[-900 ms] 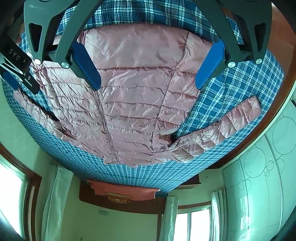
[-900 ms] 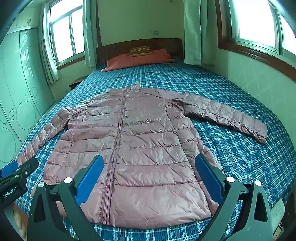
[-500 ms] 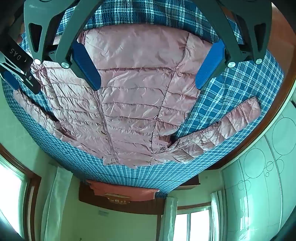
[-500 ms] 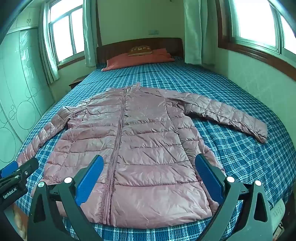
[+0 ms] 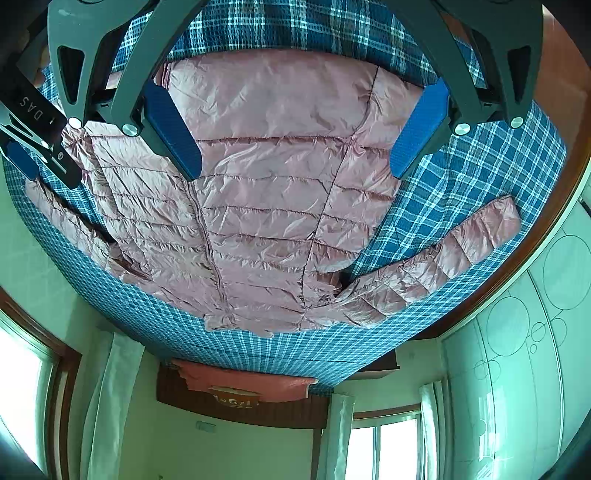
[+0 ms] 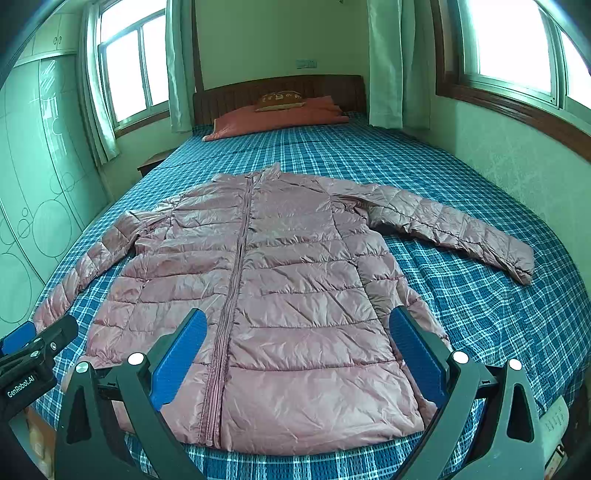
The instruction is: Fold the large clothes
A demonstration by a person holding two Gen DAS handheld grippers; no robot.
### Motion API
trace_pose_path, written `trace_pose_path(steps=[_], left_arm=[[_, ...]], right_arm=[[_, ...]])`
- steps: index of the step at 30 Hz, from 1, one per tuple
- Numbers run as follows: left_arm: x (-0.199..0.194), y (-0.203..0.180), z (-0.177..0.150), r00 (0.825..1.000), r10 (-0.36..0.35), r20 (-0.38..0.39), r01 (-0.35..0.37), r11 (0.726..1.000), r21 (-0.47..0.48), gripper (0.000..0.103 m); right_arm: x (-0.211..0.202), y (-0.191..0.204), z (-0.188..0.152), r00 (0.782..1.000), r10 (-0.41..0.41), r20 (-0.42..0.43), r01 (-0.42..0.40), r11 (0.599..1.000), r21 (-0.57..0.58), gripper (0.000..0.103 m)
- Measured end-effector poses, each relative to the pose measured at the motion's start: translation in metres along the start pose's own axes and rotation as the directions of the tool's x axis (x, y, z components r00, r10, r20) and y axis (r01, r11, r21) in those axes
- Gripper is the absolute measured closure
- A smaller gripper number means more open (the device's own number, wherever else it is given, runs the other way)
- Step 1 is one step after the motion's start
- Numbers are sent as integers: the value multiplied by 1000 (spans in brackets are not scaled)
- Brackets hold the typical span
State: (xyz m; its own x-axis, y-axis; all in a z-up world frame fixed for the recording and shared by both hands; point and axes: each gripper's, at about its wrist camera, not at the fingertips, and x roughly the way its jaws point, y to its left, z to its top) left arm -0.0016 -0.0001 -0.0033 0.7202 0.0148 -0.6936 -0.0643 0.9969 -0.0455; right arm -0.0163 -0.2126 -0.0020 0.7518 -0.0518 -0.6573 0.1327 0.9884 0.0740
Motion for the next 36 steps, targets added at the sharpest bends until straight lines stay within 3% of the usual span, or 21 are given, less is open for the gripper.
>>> trace_pose_path(steps=[36], left_arm=[[0, 0, -1, 1000, -3, -2, 3, 1000, -2, 2]], right_arm=[[-1, 0, 1, 1000, -2, 1, 2, 1000, -3, 5]])
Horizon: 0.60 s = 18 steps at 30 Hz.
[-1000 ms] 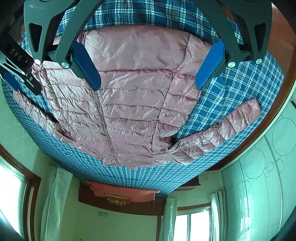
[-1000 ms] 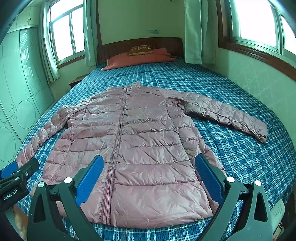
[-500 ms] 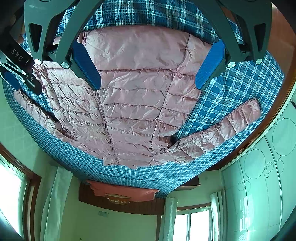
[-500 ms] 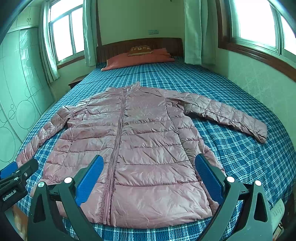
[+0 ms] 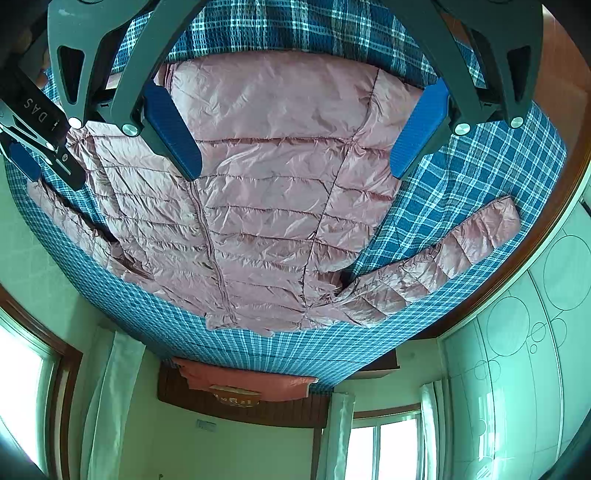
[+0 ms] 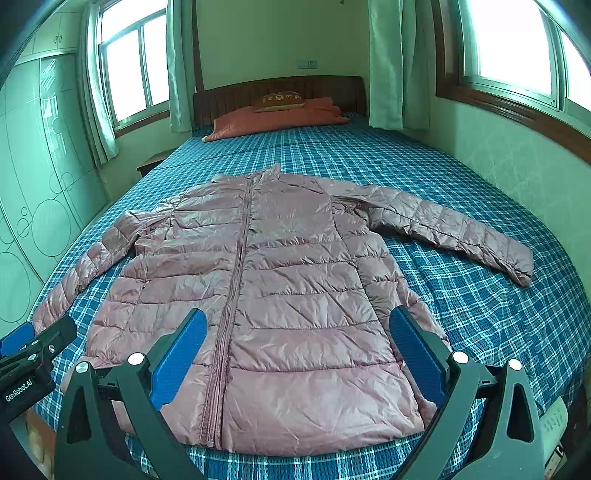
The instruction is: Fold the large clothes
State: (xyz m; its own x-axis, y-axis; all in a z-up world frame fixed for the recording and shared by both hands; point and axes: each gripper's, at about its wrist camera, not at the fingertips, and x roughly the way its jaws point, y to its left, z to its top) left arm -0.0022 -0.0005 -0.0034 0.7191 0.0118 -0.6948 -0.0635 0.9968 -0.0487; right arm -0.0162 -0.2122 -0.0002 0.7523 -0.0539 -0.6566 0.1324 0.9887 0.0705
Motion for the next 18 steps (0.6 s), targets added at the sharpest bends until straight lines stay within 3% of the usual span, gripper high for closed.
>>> trace_pose_path(steps=[18], left_arm=[[-1, -1, -1, 1000, 0, 1, 0, 1000, 0, 2]], right_arm=[[-1, 3, 0, 1000, 1, 1, -1, 1000, -2, 5]])
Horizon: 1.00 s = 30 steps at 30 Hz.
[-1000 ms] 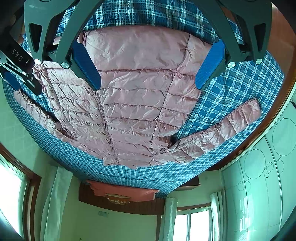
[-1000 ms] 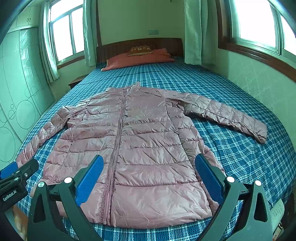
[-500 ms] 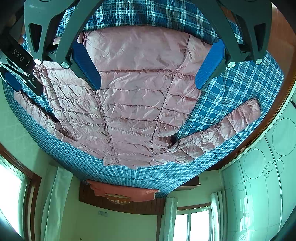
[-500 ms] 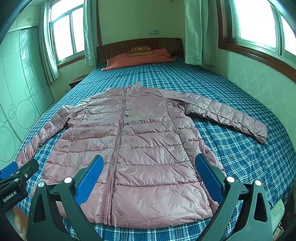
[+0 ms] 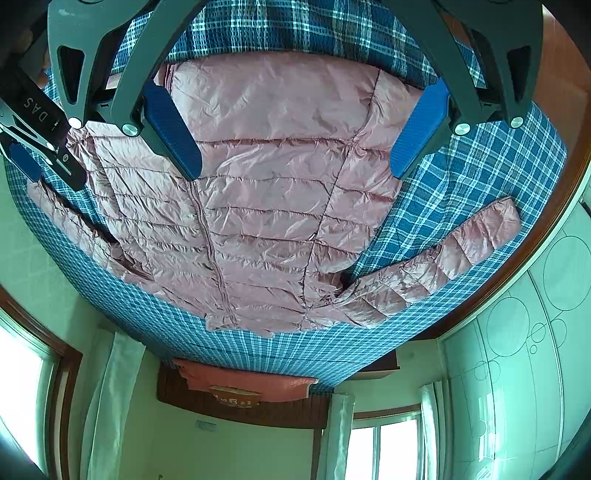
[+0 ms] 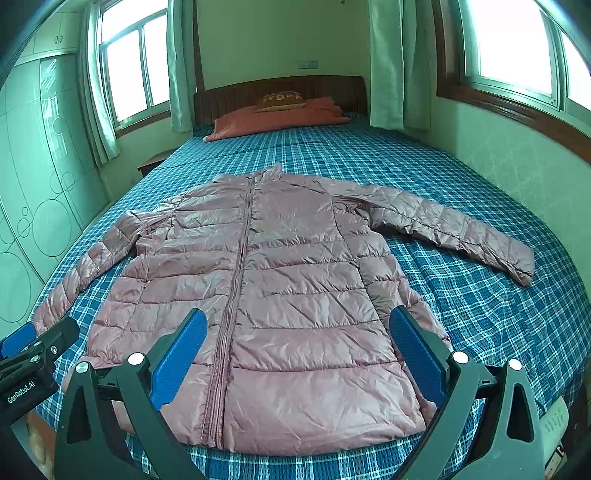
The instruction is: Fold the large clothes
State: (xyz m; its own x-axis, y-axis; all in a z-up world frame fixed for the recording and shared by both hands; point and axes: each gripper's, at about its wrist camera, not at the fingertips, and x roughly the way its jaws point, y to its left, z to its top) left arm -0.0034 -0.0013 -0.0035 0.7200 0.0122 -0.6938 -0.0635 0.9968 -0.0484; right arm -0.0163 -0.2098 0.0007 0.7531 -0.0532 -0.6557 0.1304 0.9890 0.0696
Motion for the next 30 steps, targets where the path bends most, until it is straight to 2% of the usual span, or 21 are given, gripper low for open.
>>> trace_pose_path(steps=[22, 26, 30], left_arm=[[5, 0, -1, 1000, 1, -4, -1, 1000, -6, 2], [25, 8, 8, 1000, 15, -5, -16, 999, -36, 2], [47, 26, 21, 1000, 21, -22, -24, 993, -116, 2]], right_arm=[[13, 2, -2, 1000, 16, -14, -16, 1000, 7, 5], [25, -10, 3, 999, 29, -14, -29, 998, 48, 5], [39, -33, 12, 999, 52, 7, -53, 992, 116, 5]])
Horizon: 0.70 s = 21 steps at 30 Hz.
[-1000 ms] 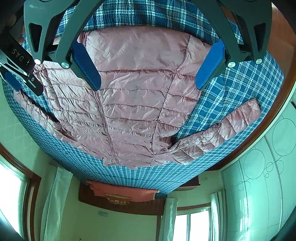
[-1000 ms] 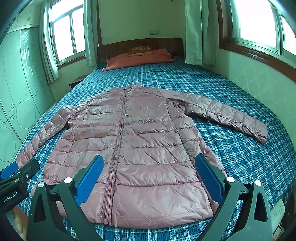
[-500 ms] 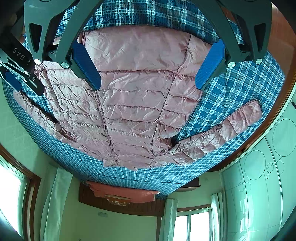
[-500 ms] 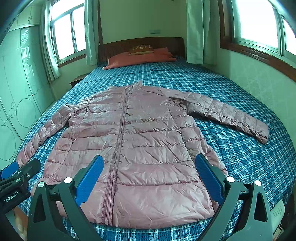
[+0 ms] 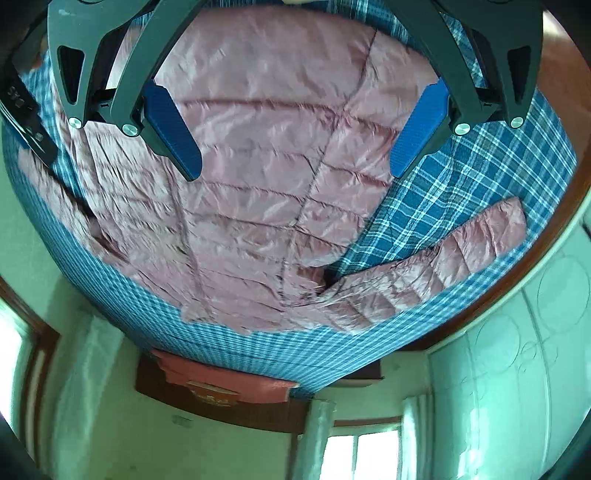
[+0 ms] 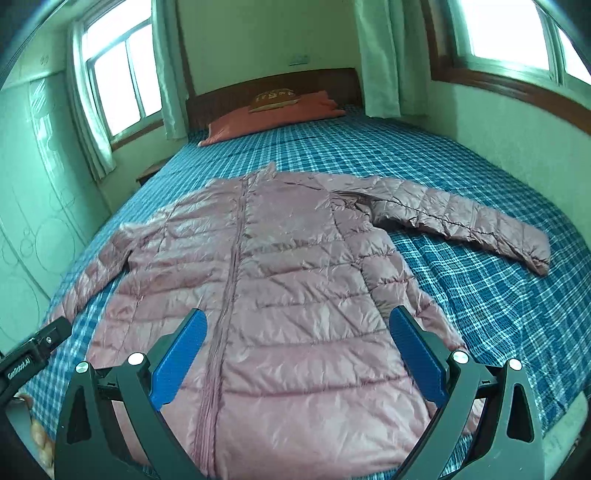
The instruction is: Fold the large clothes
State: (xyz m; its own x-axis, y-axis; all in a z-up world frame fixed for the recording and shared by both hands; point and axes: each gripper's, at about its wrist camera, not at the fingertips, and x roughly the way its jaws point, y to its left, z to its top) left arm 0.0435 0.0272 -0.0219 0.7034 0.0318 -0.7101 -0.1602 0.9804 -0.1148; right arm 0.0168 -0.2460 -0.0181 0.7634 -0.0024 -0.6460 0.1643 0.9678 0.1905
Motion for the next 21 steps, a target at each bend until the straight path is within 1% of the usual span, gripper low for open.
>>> trace_pose_path(steps=[4, 5, 7, 8, 9, 11, 12, 13, 14, 15, 16, 17, 21], left_arm=[[33, 24, 13, 998, -11, -60, 5, 995, -95, 2], [42, 31, 16, 998, -4, -68, -4, 993, -119, 2], [55, 42, 21, 997, 12, -77, -24, 988, -155, 2], [63, 50, 23, 996, 24, -84, -39, 984, -176, 2], [70, 57, 25, 995, 34, -93, -52, 980, -195, 3], [82, 70, 28, 993, 53, -107, -77, 970, -230, 18], [90, 77, 29, 989, 79, -124, -108, 963, -249, 33], [97, 84, 29, 984, 100, -148, -138, 952, -273, 36], [103, 90, 29, 982, 97, -162, -142, 945, -295, 36], [110, 97, 28, 982, 75, -172, -128, 937, -326, 38], [114, 101, 28, 981, 71, -179, -130, 931, -340, 38], [119, 107, 28, 979, 78, -187, -141, 923, -358, 38], [128, 120, 25, 975, 104, -195, -176, 898, -403, 37]], right_arm=[[19, -46, 11, 999, 44, 18, -46, 988, 145, 5], [27, -66, 14, 999, 46, 18, -49, 979, 198, 5], [37, -91, 18, 999, 41, 16, -44, 961, 272, 5], [44, -116, 19, 999, 36, 21, -41, 941, 335, 5], [48, -132, 20, 999, 33, 30, -42, 927, 373, 5], [55, -170, 22, 999, -13, 41, -7, 893, 451, 5], [57, -182, 23, 998, -33, 44, 9, 883, 469, 6], [58, -196, 23, 997, -59, 45, 30, 871, 490, 11], [61, -217, 23, 995, -87, 46, 50, 850, 525, 17], [63, -231, 22, 994, -98, 47, 56, 834, 548, 29], [65, -241, 21, 993, -109, 44, 65, 820, 568, 40], [69, -261, 18, 992, -121, 37, 73, 786, 614, 42], [78, -309, 3, 992, -98, 78, 9, 678, 735, 42]])
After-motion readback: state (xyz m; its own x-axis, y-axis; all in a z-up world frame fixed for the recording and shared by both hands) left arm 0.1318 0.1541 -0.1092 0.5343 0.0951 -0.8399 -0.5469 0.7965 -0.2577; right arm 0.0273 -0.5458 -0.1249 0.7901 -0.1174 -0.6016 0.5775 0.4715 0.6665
